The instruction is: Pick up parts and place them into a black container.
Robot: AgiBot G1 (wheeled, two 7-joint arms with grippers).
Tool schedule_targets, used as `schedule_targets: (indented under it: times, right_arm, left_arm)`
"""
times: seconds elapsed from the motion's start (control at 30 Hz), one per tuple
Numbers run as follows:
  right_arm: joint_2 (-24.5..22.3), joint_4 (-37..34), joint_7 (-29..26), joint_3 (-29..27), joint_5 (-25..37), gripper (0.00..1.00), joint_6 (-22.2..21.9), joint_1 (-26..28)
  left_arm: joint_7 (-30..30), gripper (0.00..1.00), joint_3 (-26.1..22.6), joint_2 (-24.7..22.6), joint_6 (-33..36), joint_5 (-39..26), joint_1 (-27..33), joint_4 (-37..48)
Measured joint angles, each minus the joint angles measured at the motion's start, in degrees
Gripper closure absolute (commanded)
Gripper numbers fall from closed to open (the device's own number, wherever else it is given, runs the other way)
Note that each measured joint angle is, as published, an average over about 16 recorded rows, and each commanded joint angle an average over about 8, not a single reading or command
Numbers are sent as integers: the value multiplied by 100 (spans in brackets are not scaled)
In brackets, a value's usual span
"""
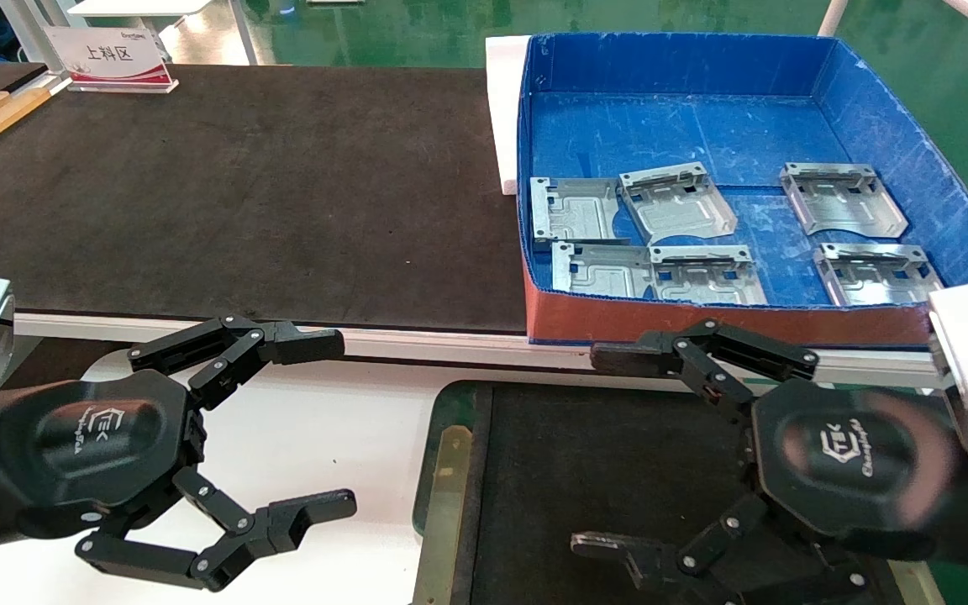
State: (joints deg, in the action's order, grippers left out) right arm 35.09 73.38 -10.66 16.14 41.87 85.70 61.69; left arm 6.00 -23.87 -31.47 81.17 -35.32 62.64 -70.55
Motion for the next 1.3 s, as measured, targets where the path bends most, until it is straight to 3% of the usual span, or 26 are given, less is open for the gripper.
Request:
schedule_targets:
  times: [0.4, 0.43, 0.67, 0.7, 1.3]
  right_arm:
    - [0, 0, 0, 0, 0, 0, 0, 0]
    - [0, 0, 0, 0, 0, 0, 0, 0]
    - [0, 0, 0, 0, 0, 0, 0, 0]
    - [0, 0, 0, 0, 0, 0, 0, 0]
    - [0, 0, 0, 0, 0, 0, 0, 0]
  left_arm:
    - [0, 0, 0, 0, 0, 0, 0, 0]
    - [0, 8, 0, 0, 0, 0, 0, 0]
    - [0, 95, 0, 0, 0, 0, 0, 0]
    - [0, 100, 0, 0, 0, 0, 0, 0]
    - [0, 100, 0, 0, 0, 0, 0, 0]
